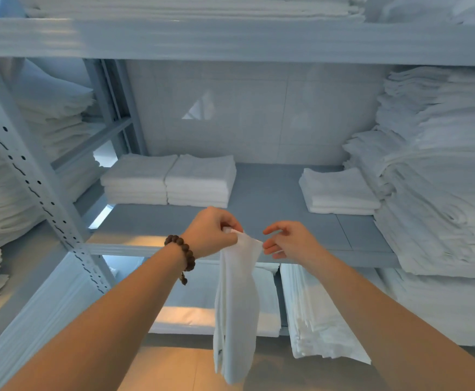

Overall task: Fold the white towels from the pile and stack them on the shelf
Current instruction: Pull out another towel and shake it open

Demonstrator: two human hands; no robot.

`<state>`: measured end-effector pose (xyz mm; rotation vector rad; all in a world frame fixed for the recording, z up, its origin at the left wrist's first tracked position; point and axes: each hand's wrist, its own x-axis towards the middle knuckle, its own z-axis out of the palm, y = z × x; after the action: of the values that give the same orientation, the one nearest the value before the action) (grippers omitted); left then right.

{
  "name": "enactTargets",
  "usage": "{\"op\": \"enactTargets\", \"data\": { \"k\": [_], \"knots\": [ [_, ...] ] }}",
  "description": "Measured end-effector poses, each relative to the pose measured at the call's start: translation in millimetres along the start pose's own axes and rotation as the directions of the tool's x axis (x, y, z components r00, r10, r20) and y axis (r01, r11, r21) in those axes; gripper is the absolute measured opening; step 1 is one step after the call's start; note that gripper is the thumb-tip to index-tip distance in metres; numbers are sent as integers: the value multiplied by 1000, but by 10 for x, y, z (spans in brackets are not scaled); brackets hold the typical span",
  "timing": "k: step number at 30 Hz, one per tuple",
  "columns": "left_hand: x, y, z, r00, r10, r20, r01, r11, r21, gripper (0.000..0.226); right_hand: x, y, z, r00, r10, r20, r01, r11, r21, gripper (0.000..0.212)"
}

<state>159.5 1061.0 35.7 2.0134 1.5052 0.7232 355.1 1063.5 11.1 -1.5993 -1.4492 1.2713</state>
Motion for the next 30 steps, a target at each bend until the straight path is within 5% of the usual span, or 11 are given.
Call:
{"op": "enactTargets", "data": {
  "k": [3,6,15,24,30],
  "knots": [
    [-17,-21,-217,999,50,2,-50,998,26,22,95,214,-78,981,-185,58,193,896,-399,36],
    [-23,-51,-386,994,113,5,-113,992,62,26,173,377,-51,967,-227,116,253,794,-552,51],
    [-68,-133,-687,975,190,-112,-179,979,103,31,262,733,18,967,-179,179,253,721,-645,26],
    [-134,-521,-942,974,178,-143,-110,914,390,19,289,310,-230,922,-382,68,346,730,-589,11],
    [-99,-740,-896,962,171,-212,-66,901,428,17,239,-191,-475,863,-504,-4,431,741,-514,7]
  ]
}}
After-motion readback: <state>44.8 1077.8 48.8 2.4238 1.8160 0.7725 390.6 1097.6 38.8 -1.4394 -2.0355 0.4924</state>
